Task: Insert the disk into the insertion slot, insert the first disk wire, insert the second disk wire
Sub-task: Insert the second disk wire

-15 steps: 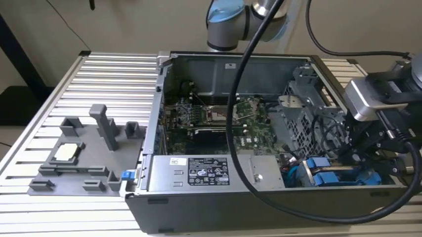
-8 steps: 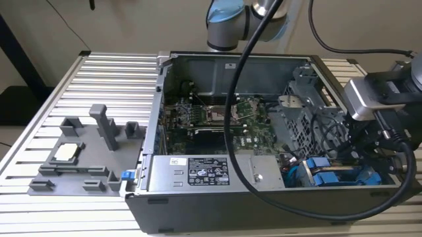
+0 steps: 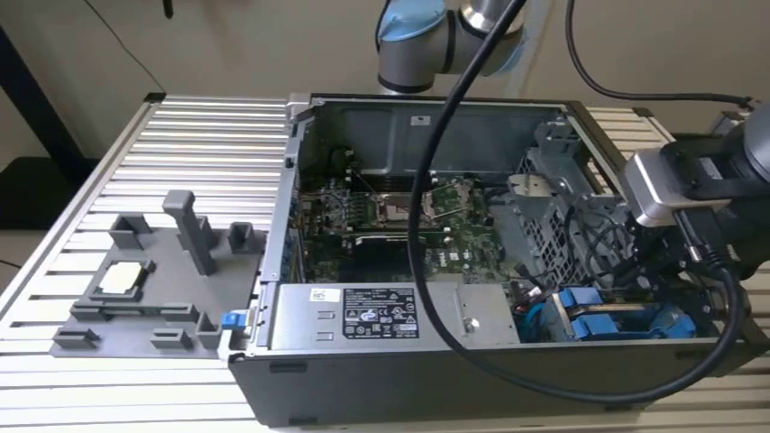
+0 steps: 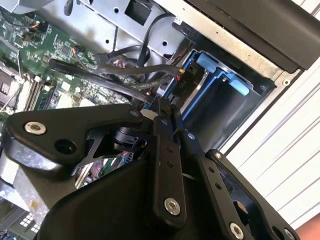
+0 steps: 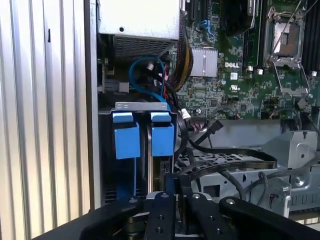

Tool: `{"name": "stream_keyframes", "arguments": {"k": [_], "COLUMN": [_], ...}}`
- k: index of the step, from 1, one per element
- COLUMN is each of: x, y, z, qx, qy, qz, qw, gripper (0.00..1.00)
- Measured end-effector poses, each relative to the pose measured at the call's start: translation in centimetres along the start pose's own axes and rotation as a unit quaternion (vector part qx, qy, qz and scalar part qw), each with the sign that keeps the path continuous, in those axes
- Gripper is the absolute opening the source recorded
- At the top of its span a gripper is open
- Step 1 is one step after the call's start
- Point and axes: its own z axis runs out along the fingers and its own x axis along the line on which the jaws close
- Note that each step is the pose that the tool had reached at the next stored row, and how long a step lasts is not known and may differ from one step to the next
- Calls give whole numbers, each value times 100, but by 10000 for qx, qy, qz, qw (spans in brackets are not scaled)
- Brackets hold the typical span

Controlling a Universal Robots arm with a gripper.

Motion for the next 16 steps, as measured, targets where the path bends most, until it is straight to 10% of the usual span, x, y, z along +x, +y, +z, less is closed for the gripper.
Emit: {"name": "stream_keyframes", "arguments": {"k": [16], "x": [38], "y": [-38], "z": [60], "qx": [8], "qy": [-33], "qz": [32], "qw": [10000], "gripper": [15]}}
